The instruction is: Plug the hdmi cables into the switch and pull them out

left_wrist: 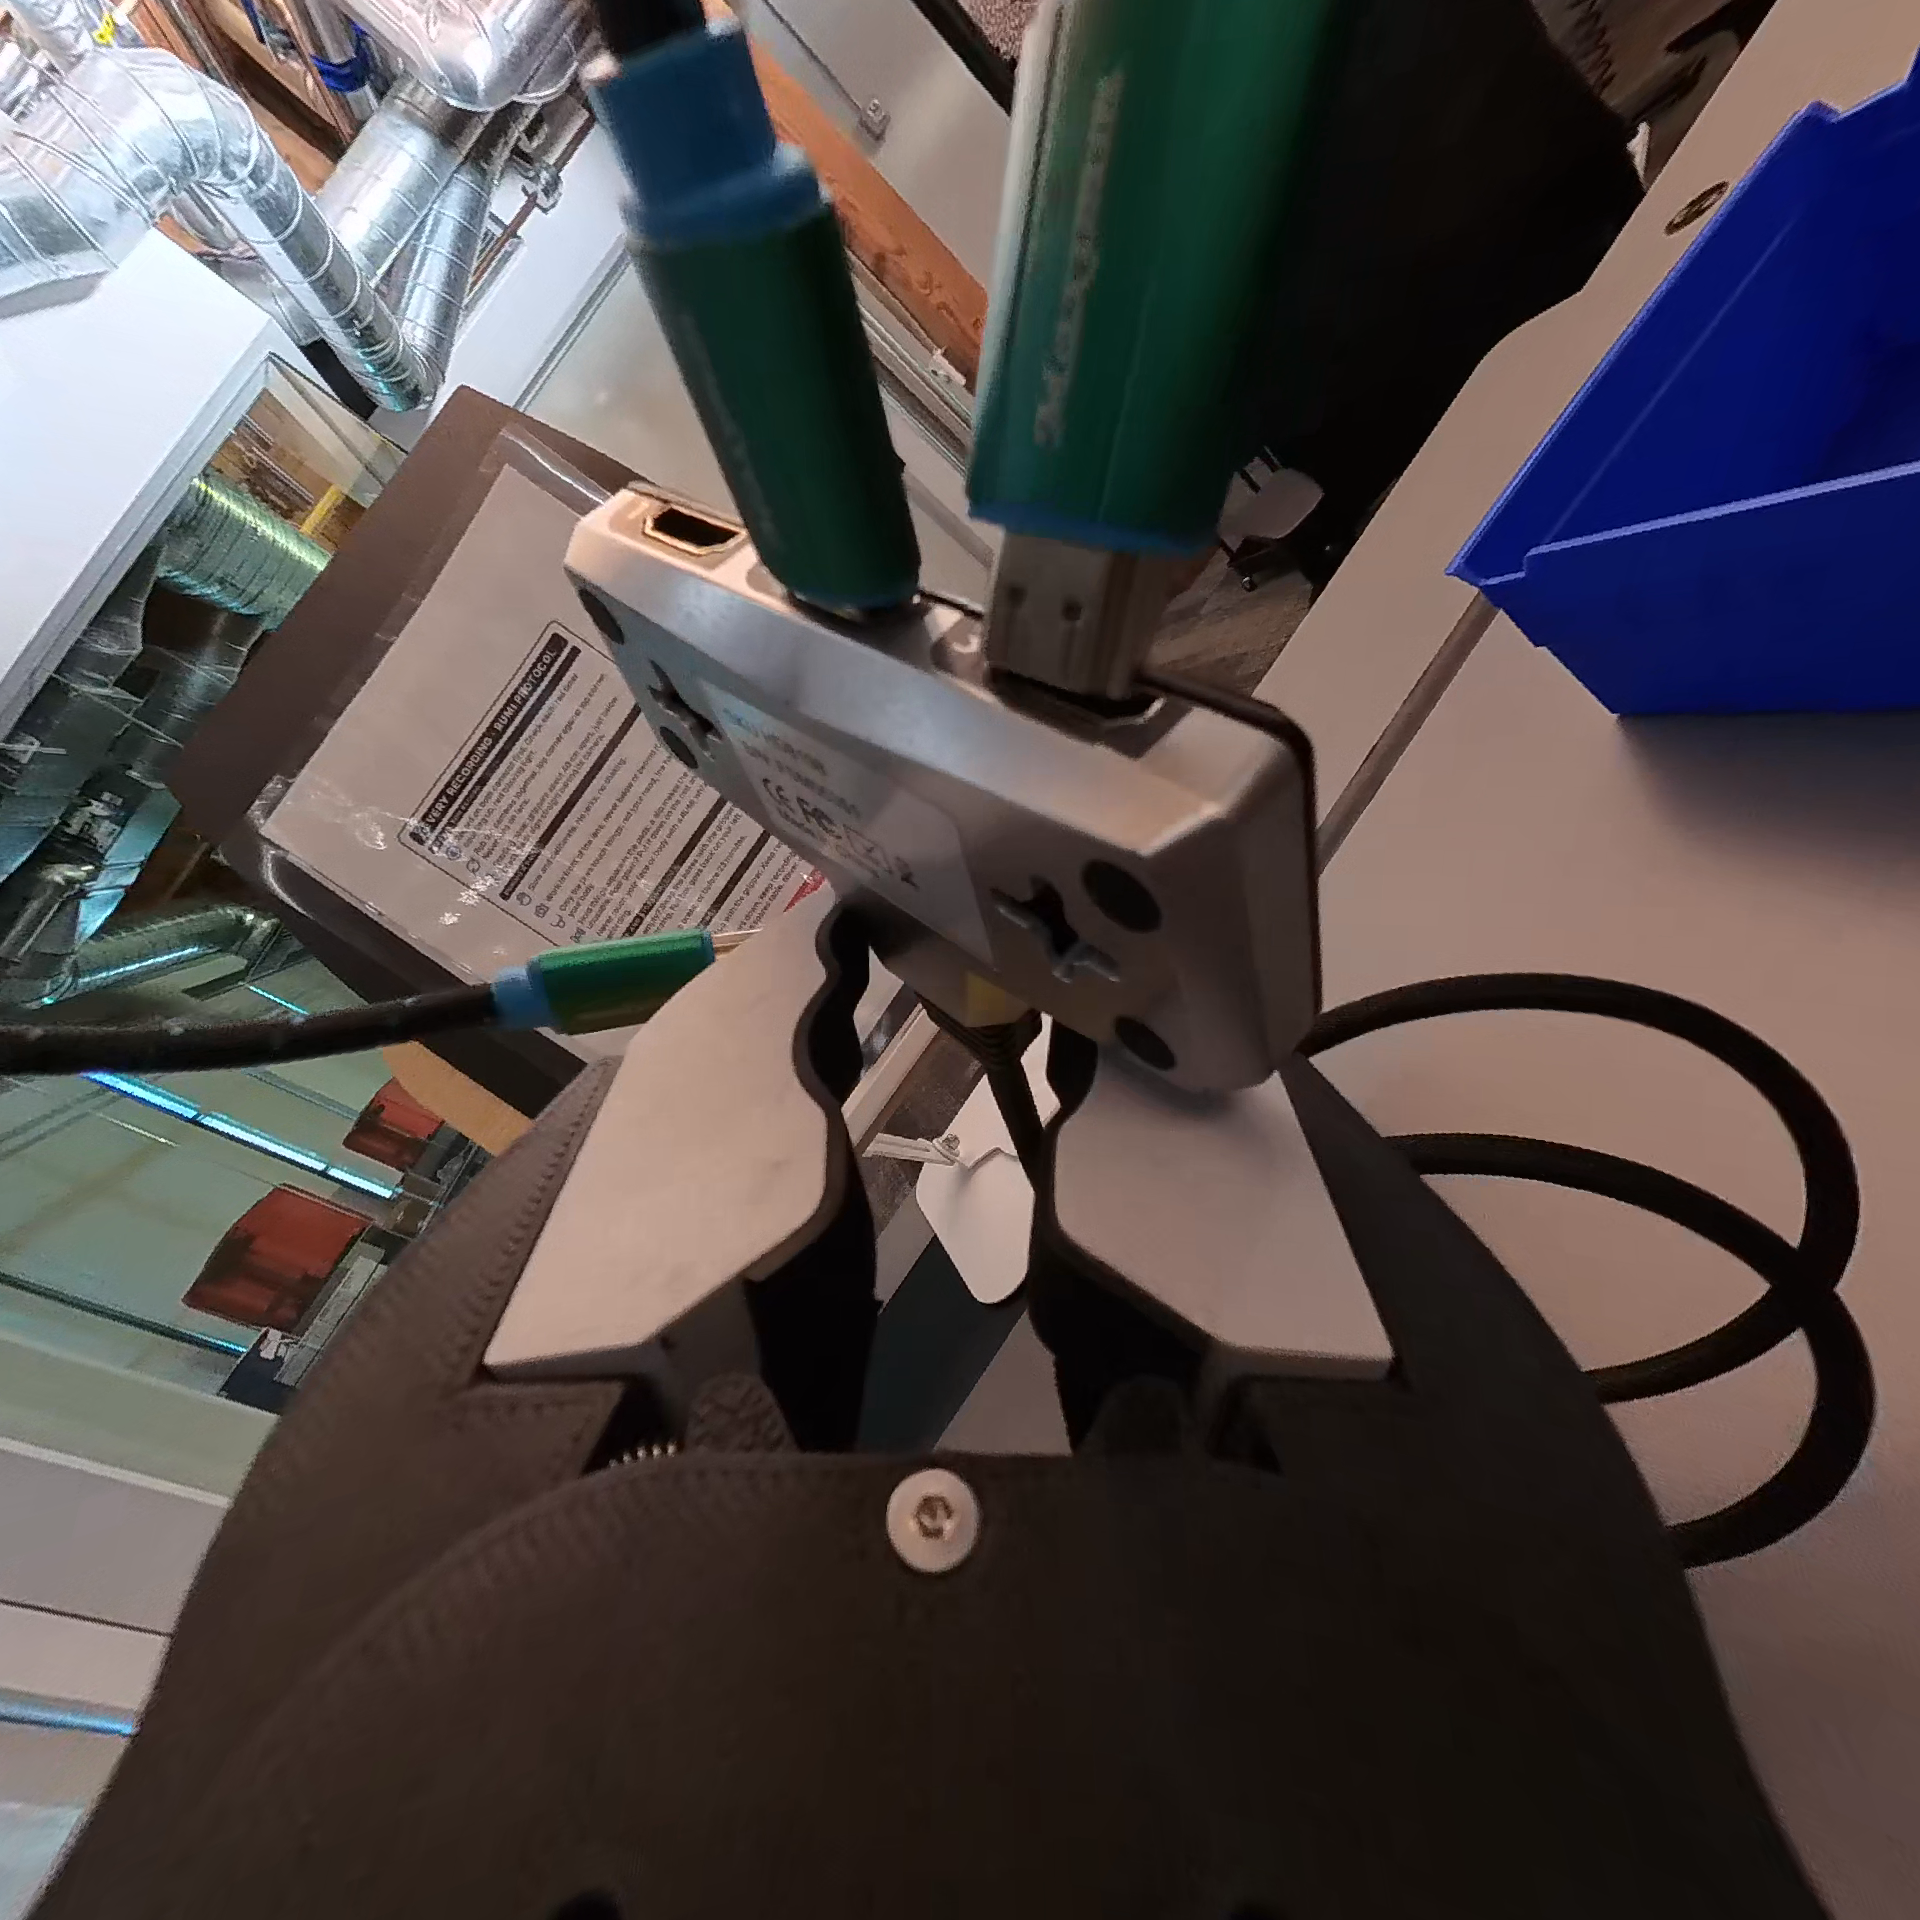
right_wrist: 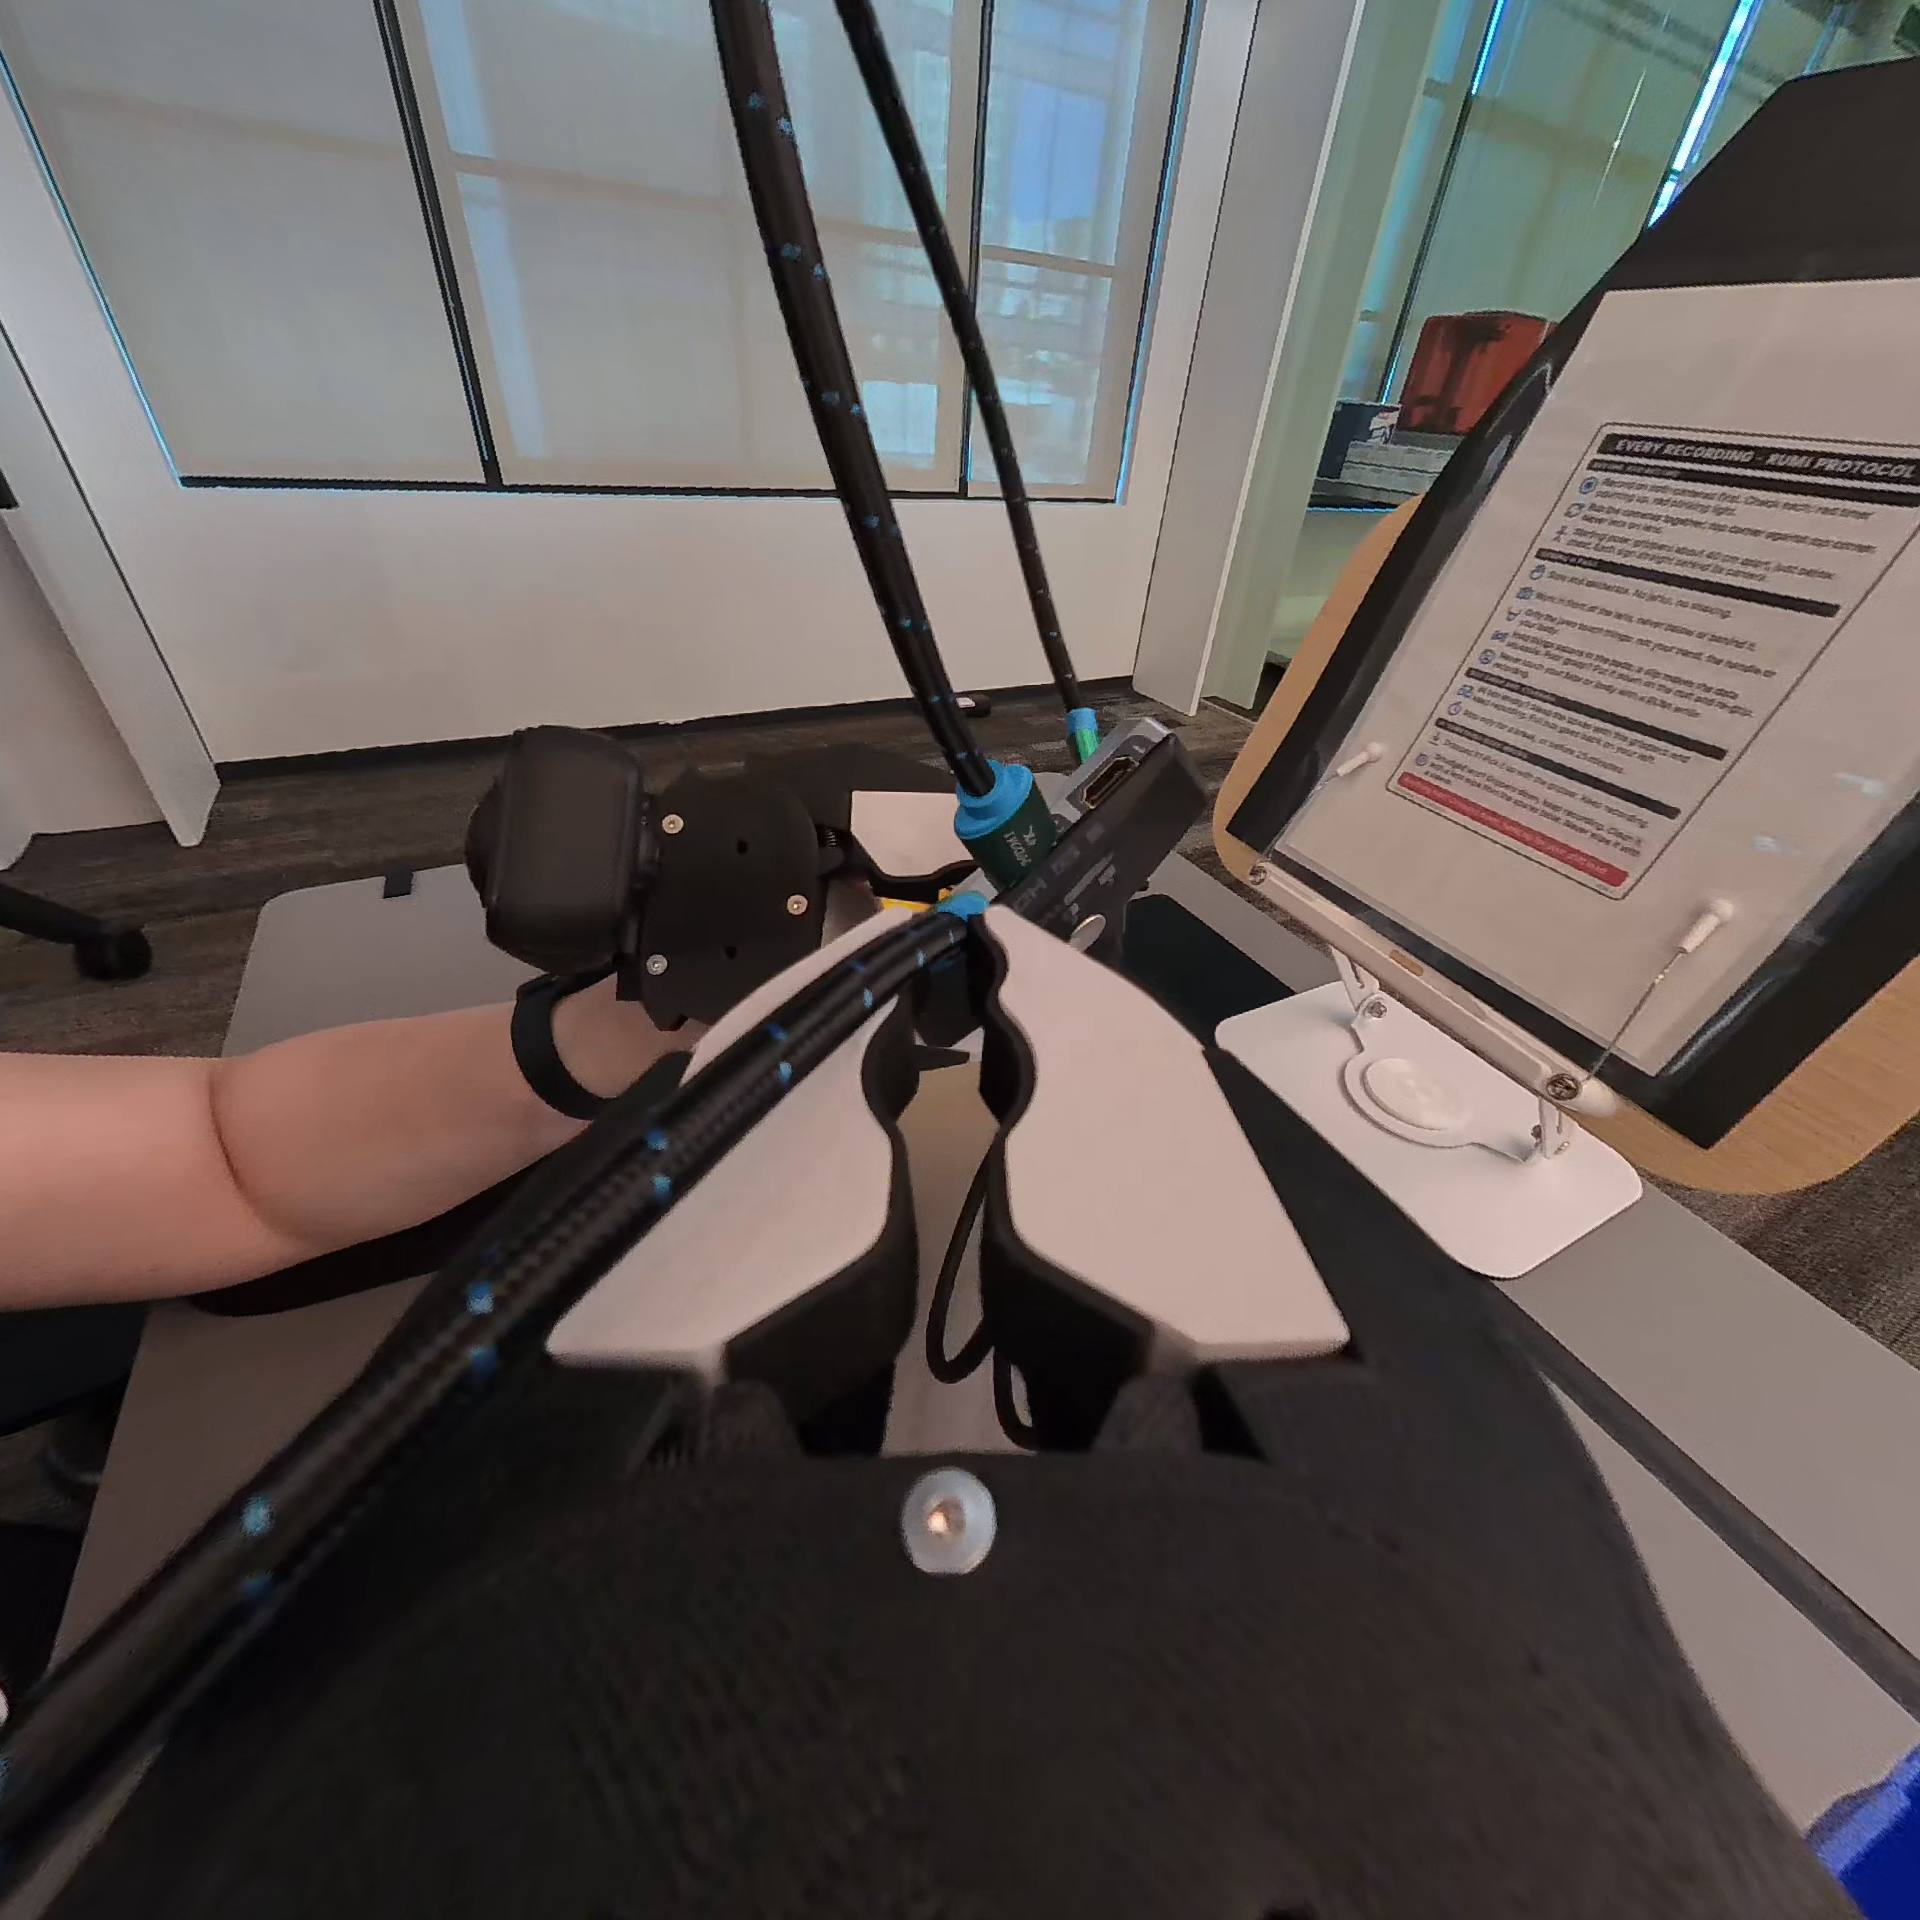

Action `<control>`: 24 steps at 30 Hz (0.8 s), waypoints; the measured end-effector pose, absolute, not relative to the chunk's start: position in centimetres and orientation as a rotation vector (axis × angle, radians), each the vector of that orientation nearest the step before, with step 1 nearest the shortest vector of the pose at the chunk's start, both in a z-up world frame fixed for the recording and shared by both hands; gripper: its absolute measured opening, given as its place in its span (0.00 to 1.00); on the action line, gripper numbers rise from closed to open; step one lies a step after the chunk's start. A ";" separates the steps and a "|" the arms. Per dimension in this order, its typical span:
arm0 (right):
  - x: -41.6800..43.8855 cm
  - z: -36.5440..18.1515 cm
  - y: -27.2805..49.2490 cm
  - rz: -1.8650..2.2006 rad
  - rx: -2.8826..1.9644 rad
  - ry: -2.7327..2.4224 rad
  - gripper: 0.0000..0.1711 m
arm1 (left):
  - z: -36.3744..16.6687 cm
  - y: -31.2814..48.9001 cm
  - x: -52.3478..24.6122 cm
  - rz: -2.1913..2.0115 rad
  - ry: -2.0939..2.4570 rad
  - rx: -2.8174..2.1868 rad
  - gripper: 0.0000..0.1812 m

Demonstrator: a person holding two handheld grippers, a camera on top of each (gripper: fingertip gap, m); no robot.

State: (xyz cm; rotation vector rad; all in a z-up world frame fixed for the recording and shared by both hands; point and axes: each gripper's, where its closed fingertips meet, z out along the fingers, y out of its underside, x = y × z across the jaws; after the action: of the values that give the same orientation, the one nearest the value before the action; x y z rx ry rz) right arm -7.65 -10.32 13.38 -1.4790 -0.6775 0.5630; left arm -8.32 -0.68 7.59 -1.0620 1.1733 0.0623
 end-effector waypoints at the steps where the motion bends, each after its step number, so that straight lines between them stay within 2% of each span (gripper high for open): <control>1: -7.7 13.4 -10.3 0.564 -1.482 -0.677 0.03 | 7.6 -0.7 -8.3 0.065 1.172 -1.063 0.18; 24: -8.8 13.2 -10.7 0.140 -1.467 -0.764 0.03 | 8.8 0.0 -9.6 0.307 1.083 -1.029 0.17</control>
State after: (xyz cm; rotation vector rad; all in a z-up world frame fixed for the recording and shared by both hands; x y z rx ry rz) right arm -8.77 -10.65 13.24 -1.4665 -0.7638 0.1403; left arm -9.65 0.03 8.76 -1.0288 1.0831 0.3067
